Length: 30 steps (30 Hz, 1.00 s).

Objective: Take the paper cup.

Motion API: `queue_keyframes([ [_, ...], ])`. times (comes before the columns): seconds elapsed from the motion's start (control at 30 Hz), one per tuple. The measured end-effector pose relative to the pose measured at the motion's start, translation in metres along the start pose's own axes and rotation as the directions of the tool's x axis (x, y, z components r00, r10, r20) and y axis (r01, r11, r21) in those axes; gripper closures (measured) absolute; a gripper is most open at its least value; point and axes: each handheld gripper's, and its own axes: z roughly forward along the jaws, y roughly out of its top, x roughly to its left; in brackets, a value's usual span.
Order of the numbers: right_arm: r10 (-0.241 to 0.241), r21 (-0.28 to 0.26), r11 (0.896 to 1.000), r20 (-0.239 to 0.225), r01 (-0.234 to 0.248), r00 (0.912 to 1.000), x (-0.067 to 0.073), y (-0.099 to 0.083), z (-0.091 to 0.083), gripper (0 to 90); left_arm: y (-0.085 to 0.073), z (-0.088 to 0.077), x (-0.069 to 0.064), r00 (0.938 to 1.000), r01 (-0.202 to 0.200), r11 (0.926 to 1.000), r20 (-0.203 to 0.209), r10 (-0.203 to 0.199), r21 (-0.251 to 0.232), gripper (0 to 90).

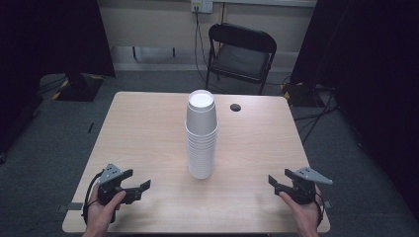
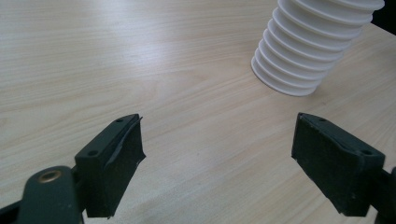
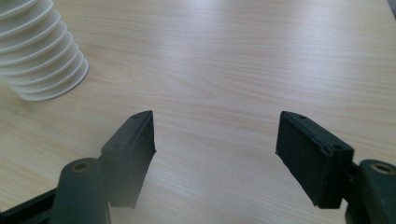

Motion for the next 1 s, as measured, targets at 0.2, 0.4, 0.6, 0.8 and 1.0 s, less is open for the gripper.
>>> queue_keyframes([
  [0.2,0.013,0.006,1.0,-0.031,-0.013,0.9994,0.005,0.001,0.001,24.7,0.0,0.001,0.001,0.9998,0.016,0.9999,-0.012,-0.016,0.001,15.9],
  [0.4,0.005,0.013,1.0,-0.042,-0.004,0.9991,0.005,0.001,0.002,23.2,0.005,0.002,0.0,0.9999,-0.002,1.0,0.013,0.002,-0.004,16.0],
  [0.6,0.007,0.018,1.0,-0.054,-0.006,0.9985,0.007,0.002,0.002,21.5,0.012,-0.003,-0.01,0.9985,-0.031,0.9991,0.045,0.033,-0.028,16.3],
  [0.8,0.001,0.018,1.0,-0.07,0.0,0.9976,0.012,0.001,0.001,21.1,0.024,-0.009,-0.021,0.9951,-0.089,0.9941,0.038,0.091,-0.063,19.1],
  [1.0,0.001,0.016,1.0,-0.072,0.0,0.9974,0.012,0.002,0.002,21.0,0.038,-0.008,-0.032,0.9924,-0.1,0.9914,0.064,0.105,-0.085,18.7],
])
